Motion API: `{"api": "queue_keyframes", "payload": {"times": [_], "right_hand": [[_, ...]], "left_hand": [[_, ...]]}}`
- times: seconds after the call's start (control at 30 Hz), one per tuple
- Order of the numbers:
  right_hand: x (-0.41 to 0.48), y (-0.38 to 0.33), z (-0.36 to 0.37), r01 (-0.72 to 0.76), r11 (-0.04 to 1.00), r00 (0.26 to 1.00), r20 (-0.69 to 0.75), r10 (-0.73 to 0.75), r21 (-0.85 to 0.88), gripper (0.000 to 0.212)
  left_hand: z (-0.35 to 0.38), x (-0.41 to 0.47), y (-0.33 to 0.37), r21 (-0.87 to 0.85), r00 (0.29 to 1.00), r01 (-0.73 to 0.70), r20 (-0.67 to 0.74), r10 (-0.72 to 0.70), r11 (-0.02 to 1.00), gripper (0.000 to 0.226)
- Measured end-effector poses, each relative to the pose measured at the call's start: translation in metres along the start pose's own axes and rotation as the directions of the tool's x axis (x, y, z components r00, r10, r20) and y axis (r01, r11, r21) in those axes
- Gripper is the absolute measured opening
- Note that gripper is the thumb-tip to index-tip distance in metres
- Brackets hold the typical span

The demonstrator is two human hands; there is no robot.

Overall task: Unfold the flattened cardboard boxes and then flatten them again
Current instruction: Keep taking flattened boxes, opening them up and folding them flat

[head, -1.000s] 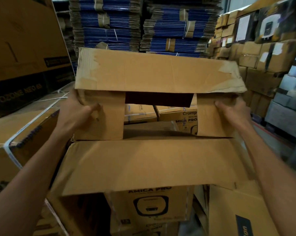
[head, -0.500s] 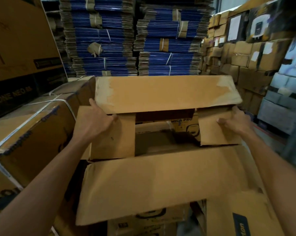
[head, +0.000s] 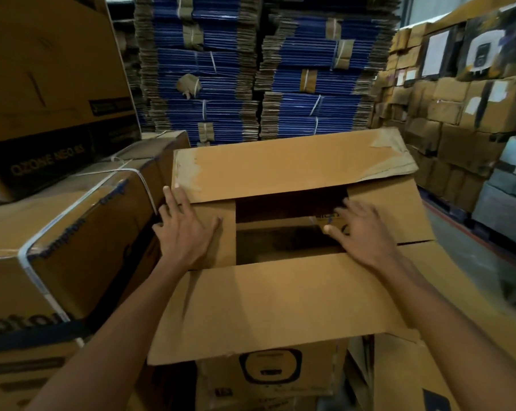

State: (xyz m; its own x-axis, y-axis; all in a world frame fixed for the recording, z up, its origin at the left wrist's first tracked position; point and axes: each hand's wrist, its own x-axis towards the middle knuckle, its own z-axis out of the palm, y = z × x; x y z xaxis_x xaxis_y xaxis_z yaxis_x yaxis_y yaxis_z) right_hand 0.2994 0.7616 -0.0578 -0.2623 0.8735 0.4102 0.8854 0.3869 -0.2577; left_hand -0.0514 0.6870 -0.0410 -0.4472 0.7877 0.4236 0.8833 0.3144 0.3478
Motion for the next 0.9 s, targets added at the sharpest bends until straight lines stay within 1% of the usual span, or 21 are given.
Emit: {"api": "queue_keyframes", "payload": {"times": [0.03,0.07,0.13,0.2,0.3,0.37,0.4,0.47,0.53,0.6,0.63,0.67,0.7,0.73,0.77,0.8,0.83,0.9], "right_hand": [[-0.012,-0.019,0.0,0.044,0.995,0.996,0.073,-0.05,0.086,0.06],[-0.025,-0.035,0.001,0.086,0.989,0.985,0.139,-0.102,0.118,0.059],[-0.046,-0.056,0.006,0.202,0.976,0.954,0.209,-0.216,0.085,0.067],[-0.055,-0.059,0.012,0.284,0.958,0.939,0.187,-0.287,0.043,0.071],[-0.054,-0.055,0.017,0.302,0.953,0.945,0.124,-0.302,0.02,0.066],[-0.052,-0.052,0.02,0.316,0.949,0.944,0.097,-0.316,0.014,0.066],[-0.052,-0.051,0.023,0.317,0.948,0.944,0.088,-0.318,0.018,0.067],[-0.053,-0.049,0.031,0.336,0.942,0.941,0.038,-0.336,0.01,0.066],[-0.056,-0.046,0.041,0.362,0.932,0.931,-0.035,-0.363,-0.025,0.063],[-0.059,-0.043,0.05,0.364,0.931,0.926,-0.095,-0.366,-0.039,0.06],[-0.06,-0.043,0.052,0.366,0.93,0.922,-0.121,-0.368,-0.043,0.058],[-0.061,-0.043,0.054,0.364,0.93,0.919,-0.144,-0.367,-0.047,0.057],[-0.062,-0.043,0.056,0.365,0.929,0.914,-0.168,-0.369,-0.054,0.055],[-0.062,-0.044,0.056,0.368,0.928,0.91,-0.184,-0.372,-0.058,0.053],[-0.063,-0.044,0.057,0.37,0.927,0.907,-0.193,-0.374,-0.059,0.053],[-0.064,-0.044,0.057,0.369,0.928,0.906,-0.198,-0.373,-0.061,0.052],[-0.064,-0.045,0.057,0.365,0.929,0.907,-0.202,-0.37,-0.061,0.052],[-0.064,-0.045,0.058,0.362,0.93,0.907,-0.206,-0.367,-0.062,0.053]], "left_hand": [[0.0,0.002,0.002,-0.006,1.0,-0.004,0.014,0.004,1.0,0.109],[0.001,0.005,0.003,-0.028,1.0,-0.008,0.02,0.008,1.0,0.108],[-0.002,0.01,0.006,-0.083,1.0,-0.004,0.0,0.004,0.997,0.103],[-0.009,0.018,0.006,-0.095,0.995,-0.022,-0.094,0.013,0.995,0.092],[-0.027,0.031,0.005,0.066,0.972,-0.098,-0.209,0.11,0.993,0.078],[-0.041,0.041,0.005,0.147,0.927,-0.175,-0.308,0.213,0.974,0.069],[-0.049,0.046,0.007,0.144,0.894,-0.206,-0.374,0.246,0.968,0.062],[-0.068,0.058,0.016,0.036,0.842,-0.244,-0.488,0.23,0.969,0.05],[-0.087,0.073,0.028,-0.144,0.83,-0.243,-0.542,0.129,0.959,0.05],[-0.1,0.088,0.039,-0.344,0.822,-0.236,-0.569,-0.002,0.909,0.053],[-0.104,0.095,0.043,-0.415,0.809,-0.265,-0.587,-0.034,0.87,0.05],[-0.107,0.1,0.048,-0.453,0.802,-0.314,-0.597,-0.023,0.835,0.045],[-0.105,0.106,0.053,-0.458,0.81,-0.361,-0.586,0.03,0.812,0.038],[-0.101,0.111,0.058,-0.434,0.831,-0.389,-0.547,0.106,0.812,0.033],[-0.093,0.115,0.062,-0.379,0.854,-0.398,-0.487,0.186,0.836,0.032],[-0.084,0.119,0.065,-0.302,0.873,-0.396,-0.415,0.254,0.867,0.039],[-0.073,0.122,0.068,-0.216,0.891,-0.388,-0.336,0.305,0.896,0.051],[-0.054,0.122,0.069,-0.08,0.921,-0.369,-0.162,0.354,0.926,0.074]]}}
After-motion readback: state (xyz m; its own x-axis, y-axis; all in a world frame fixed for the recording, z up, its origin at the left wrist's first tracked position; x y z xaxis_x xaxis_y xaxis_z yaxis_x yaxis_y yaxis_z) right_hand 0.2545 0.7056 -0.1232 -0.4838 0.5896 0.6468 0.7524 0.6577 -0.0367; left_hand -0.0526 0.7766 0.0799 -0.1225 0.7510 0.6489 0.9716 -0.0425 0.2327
